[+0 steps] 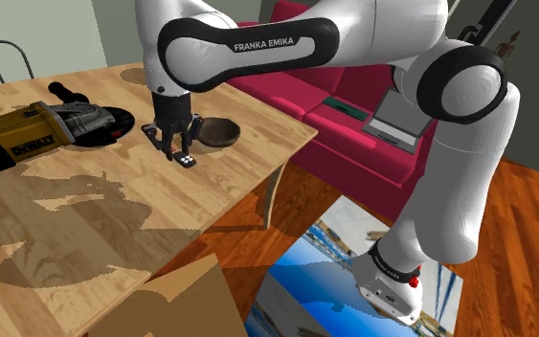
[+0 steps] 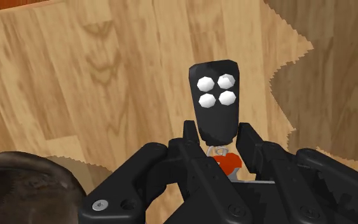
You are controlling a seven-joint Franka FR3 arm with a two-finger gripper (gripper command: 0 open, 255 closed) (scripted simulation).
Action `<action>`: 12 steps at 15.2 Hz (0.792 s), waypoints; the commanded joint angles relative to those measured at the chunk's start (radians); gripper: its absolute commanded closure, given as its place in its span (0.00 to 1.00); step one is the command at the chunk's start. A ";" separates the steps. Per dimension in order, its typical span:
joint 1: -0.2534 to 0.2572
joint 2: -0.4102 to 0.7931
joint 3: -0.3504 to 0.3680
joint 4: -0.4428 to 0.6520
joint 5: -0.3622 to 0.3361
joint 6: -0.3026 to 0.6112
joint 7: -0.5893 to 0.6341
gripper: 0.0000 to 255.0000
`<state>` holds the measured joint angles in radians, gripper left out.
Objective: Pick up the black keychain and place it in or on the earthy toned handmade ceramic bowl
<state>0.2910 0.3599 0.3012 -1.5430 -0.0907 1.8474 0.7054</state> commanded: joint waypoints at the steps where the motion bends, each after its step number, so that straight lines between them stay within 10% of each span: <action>1: -0.015 -0.006 -0.006 0.004 0.003 -0.009 -0.022 1.00; 12: -0.168 0.014 -0.080 0.049 0.016 -0.031 -0.252 1.00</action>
<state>0.1330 0.3652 0.2272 -1.5051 -0.0747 1.8184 0.4712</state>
